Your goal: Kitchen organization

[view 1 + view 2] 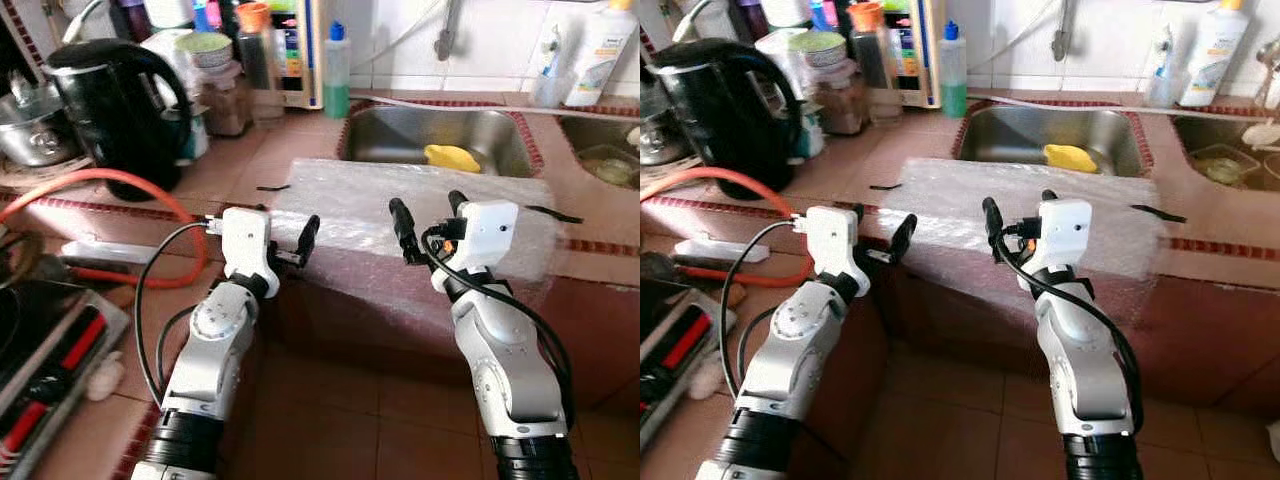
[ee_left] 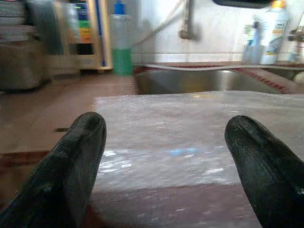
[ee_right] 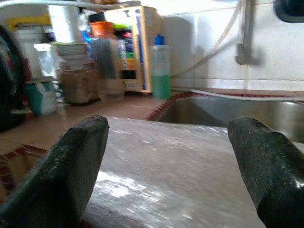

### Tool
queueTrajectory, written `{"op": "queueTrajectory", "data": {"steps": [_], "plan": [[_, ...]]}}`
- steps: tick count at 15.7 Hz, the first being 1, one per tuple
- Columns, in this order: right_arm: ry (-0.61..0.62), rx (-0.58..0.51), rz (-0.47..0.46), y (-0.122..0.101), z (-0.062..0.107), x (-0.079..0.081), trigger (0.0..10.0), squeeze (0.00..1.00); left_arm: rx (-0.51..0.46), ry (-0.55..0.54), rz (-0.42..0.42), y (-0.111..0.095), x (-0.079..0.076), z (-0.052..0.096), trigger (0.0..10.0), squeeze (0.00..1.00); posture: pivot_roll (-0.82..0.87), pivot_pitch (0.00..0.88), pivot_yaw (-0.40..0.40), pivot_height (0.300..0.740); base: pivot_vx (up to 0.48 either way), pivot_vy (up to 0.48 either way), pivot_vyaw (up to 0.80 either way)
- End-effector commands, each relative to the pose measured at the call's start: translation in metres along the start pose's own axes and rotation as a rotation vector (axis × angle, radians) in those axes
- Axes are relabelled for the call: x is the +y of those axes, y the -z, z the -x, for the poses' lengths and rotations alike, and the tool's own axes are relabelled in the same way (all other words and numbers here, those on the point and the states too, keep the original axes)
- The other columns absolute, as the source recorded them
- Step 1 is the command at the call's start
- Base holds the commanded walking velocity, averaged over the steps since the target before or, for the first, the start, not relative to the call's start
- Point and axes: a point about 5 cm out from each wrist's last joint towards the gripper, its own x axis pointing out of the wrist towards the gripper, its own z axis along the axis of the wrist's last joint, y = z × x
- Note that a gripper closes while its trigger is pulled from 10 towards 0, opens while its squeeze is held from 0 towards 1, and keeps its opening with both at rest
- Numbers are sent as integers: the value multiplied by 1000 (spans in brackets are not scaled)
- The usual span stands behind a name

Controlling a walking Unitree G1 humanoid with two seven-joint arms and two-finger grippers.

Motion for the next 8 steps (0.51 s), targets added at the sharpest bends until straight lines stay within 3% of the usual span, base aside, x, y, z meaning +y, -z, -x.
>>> {"op": "queueTrajectory", "data": {"steps": [1,8], "plan": [[11,5,7,1,1,-2,10000,0,3,19,-1,1,-2,0,10000,0,-72,0,62,740,0,-480,0],[25,20,16,5,4,-5,10000,0,12,50,9,3,-7,0,10000,0,-78,0,71,740,0,-480,0]]}}
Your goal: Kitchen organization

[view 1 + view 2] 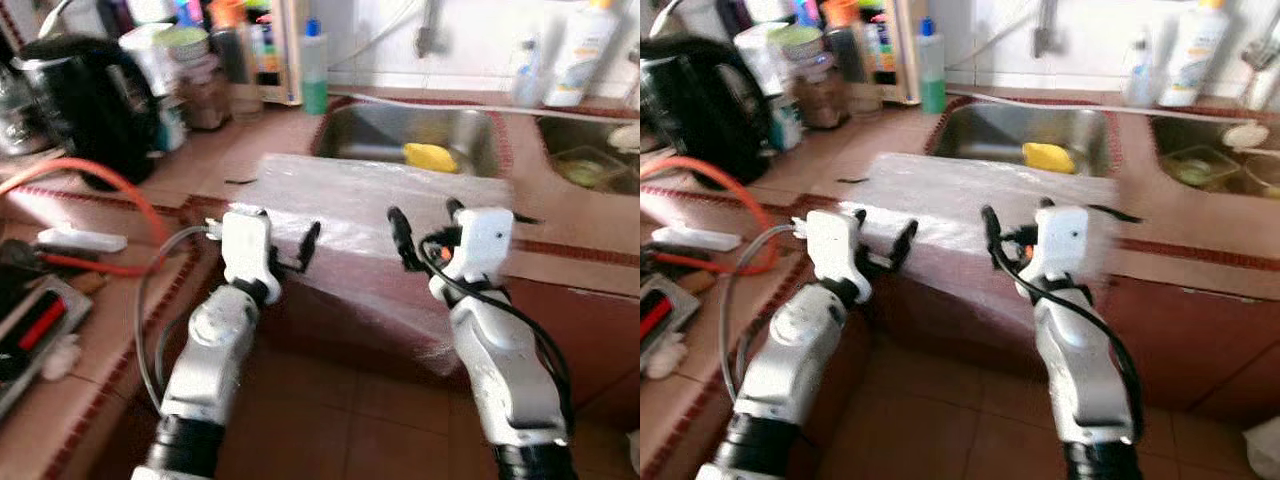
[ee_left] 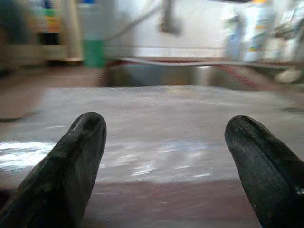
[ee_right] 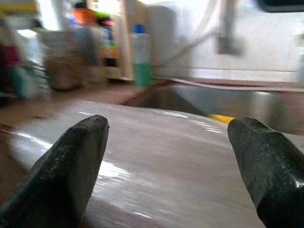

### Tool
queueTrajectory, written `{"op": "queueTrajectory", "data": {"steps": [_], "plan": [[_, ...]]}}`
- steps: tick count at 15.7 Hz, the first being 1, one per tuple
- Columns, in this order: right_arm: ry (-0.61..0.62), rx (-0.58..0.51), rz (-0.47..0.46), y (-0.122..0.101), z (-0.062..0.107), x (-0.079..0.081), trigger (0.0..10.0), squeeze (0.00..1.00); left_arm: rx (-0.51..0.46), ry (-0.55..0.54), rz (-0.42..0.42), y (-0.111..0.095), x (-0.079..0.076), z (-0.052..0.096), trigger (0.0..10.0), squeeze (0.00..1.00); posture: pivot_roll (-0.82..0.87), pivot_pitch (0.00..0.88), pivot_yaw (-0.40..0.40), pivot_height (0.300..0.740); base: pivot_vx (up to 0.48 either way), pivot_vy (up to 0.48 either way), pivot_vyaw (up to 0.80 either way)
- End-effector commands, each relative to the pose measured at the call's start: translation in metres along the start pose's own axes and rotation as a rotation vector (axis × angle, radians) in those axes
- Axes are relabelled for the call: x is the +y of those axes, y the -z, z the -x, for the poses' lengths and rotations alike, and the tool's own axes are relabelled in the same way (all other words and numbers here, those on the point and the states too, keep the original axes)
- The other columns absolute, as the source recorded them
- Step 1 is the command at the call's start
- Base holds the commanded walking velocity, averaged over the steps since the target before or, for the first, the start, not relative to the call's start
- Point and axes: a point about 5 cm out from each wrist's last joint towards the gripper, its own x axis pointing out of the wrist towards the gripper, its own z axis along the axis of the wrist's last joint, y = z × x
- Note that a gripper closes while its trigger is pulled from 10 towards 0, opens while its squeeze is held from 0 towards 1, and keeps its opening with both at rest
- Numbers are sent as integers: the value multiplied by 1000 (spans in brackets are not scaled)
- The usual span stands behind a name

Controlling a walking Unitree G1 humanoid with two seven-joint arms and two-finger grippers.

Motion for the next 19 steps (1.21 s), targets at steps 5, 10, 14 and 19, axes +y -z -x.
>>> {"op": "queueTrajectory", "data": {"steps": [5,10,14,19], "plan": [[43,23,5,6,2,-6,10000,0,11,38,-9,1,-3,-1,10000,0,-82,0,75,740,0,-480,-81],[46,24,7,7,3,-6,10000,0,17,52,-10,2,-4,-1,10000,0,-88,0,80,740,0,-480,-707],[43,33,6,9,3,-6,10000,0,31,65,-9,5,-6,-2,10000,0,-89,0,79,740,0,-460,-767],[37,39,7,11,4,-5,10000,0,41,67,-11,8,-6,0,10000,0,-89,0,77,740,0,-331,-781]]}}
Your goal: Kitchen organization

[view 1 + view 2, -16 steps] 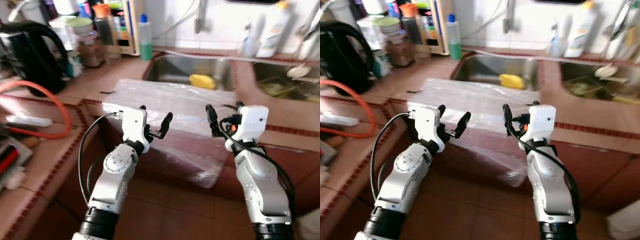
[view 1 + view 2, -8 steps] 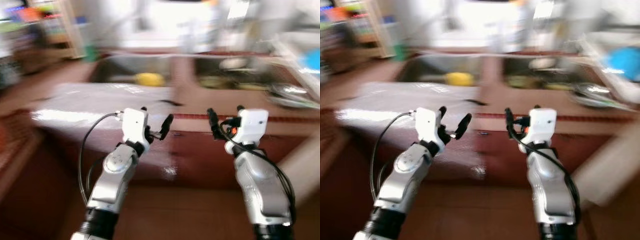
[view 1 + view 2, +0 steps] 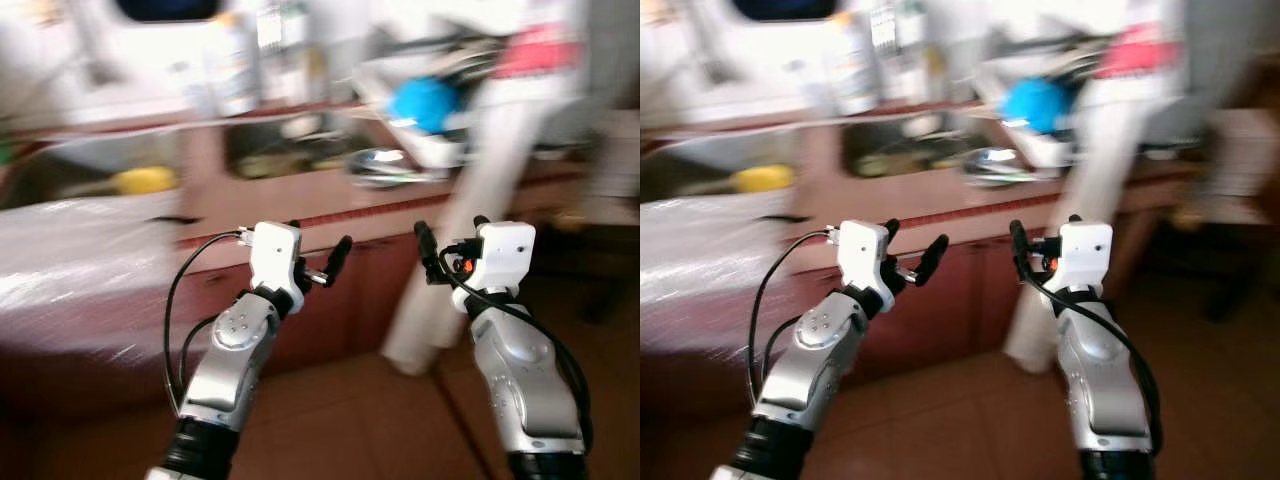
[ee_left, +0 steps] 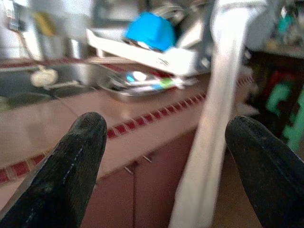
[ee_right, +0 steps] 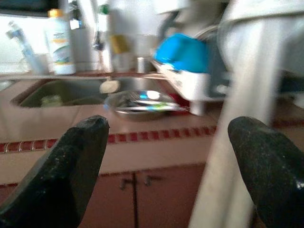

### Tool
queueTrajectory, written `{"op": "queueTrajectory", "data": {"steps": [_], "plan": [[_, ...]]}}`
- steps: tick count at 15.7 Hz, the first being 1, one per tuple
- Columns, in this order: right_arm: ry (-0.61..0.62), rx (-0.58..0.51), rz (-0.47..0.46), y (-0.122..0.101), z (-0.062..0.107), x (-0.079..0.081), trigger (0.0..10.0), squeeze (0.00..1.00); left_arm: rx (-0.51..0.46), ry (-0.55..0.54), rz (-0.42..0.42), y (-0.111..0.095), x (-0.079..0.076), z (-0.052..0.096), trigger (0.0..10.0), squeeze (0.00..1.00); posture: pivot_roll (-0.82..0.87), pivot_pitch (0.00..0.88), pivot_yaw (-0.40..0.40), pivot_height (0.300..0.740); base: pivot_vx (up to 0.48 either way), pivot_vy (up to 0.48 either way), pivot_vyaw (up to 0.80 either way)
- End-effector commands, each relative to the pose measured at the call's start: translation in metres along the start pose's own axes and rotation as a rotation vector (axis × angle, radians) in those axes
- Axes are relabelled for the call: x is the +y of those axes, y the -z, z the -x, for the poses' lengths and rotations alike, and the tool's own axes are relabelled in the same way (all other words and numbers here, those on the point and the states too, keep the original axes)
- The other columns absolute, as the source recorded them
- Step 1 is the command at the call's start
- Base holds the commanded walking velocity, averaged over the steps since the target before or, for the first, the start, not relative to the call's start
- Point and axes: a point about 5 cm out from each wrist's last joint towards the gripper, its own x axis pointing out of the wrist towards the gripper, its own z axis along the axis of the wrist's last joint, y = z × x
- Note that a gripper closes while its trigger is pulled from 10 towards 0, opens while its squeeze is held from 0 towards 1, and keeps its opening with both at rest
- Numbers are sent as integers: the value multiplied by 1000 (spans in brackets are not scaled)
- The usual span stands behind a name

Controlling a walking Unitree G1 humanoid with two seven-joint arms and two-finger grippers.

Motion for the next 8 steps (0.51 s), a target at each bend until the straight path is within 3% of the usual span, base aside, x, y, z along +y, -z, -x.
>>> {"op": "queueTrajectory", "data": {"steps": [1,5,8], "plan": [[-17,-5,6,-1,-1,3,10000,0,-3,-7,1,-2,2,-2,10000,0,-88,0,76,740,0,0,0],[-21,33,9,11,3,3,10000,0,66,-38,8,16,9,3,10000,0,-87,0,77,740,0,0,0],[-10,95,15,31,10,0,10000,0,169,-91,15,44,24,12,10000,0,-87,0,80,740,0,0,0]]}}
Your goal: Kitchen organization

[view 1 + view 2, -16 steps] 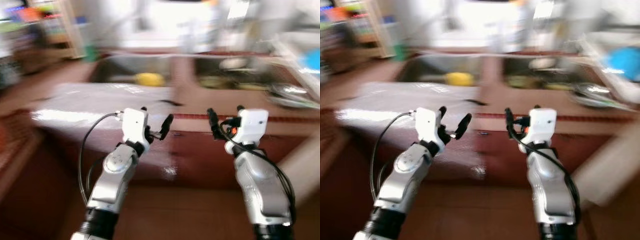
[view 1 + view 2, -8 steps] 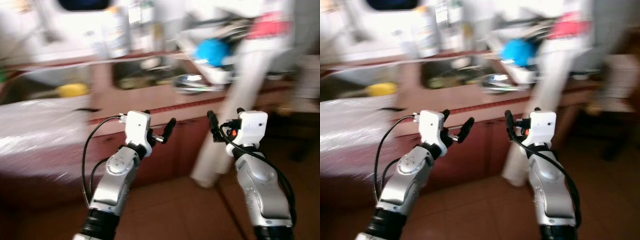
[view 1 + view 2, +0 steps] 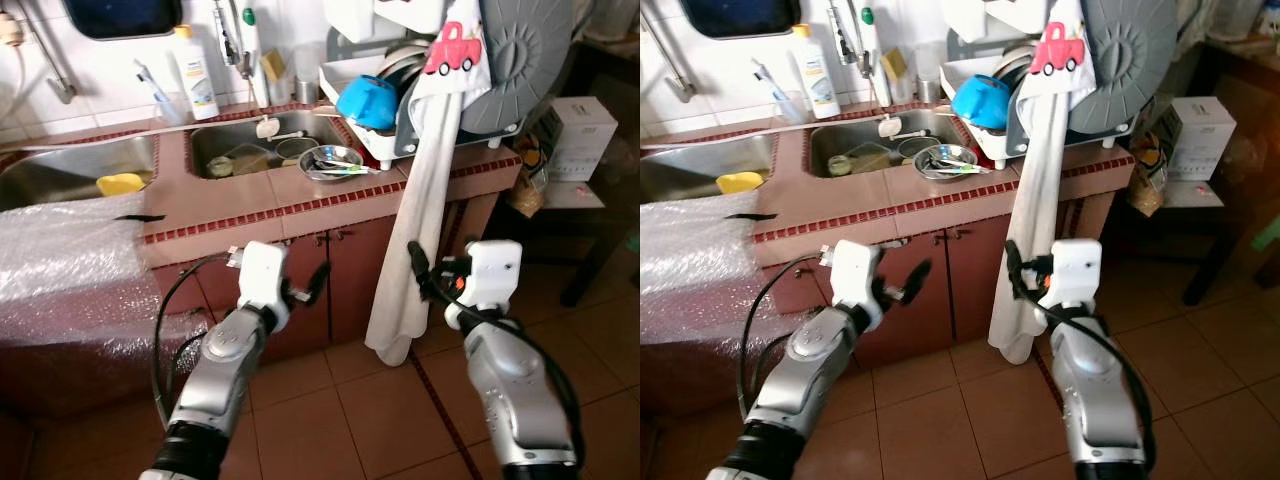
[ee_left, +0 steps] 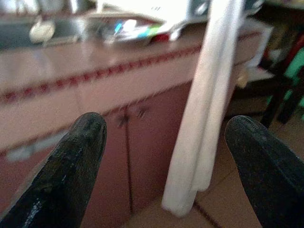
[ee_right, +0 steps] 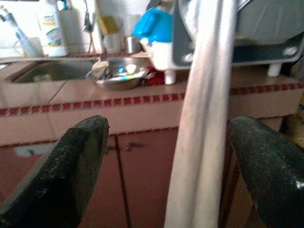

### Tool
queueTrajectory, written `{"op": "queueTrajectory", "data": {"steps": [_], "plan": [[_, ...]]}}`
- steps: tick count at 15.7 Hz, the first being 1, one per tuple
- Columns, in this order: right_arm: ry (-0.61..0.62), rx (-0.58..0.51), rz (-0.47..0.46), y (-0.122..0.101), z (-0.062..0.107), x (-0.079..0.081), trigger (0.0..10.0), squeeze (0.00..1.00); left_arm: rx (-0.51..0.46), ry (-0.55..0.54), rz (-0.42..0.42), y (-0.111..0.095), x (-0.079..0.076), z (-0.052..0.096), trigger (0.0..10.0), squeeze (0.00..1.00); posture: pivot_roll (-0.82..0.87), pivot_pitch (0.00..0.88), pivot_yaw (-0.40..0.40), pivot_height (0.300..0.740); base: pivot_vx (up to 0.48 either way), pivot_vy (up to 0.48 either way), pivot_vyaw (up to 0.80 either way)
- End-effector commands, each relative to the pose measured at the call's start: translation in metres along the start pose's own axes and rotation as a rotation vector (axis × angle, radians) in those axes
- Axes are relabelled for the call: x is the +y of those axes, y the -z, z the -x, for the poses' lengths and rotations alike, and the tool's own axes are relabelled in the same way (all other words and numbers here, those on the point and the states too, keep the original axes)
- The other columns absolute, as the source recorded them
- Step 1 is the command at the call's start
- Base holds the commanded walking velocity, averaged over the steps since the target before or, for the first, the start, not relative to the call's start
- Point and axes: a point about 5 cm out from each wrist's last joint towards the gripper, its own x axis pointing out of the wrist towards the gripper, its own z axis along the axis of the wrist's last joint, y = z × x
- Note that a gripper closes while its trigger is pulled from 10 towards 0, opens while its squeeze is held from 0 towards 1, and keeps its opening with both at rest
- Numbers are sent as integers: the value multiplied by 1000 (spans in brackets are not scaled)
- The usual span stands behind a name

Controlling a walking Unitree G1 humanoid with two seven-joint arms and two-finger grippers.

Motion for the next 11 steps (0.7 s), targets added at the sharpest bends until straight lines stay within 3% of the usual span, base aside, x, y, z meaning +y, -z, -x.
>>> {"op": "queueTrajectory", "data": {"steps": [1,4,6,7,9,10,11], "plan": [[-9,44,5,14,3,2,10000,0,50,-54,-5,14,14,4,10000,0,-85,0,80,740,0,0,0],[56,195,-45,58,14,-10,10000,0,220,-135,0,57,35,18,10000,0,-79,0,81,740,0,0,0],[54,246,-16,73,18,-10,10000,0,304,-158,19,77,42,27,10000,0,-71,0,83,740,0,0,0],[66,277,-82,81,18,-8,10000,0,361,-169,40,90,46,35,10000,0,-72,0,83,740,0,0,0],[105,340,-158,99,19,-12,10000,0,451,-189,90,111,48,46,10000,0,-61,0,85,740,0,0,0],[120,380,-187,110,21,-14,10000,0,501,-197,80,121,48,53,10000,0,-63,0,87,740,0,0,0],[148,493,-189,133,31,-17,10000,0,601,-176,41,139,44,66,10000,0,-60,0,91,740,0,0,0]]}}
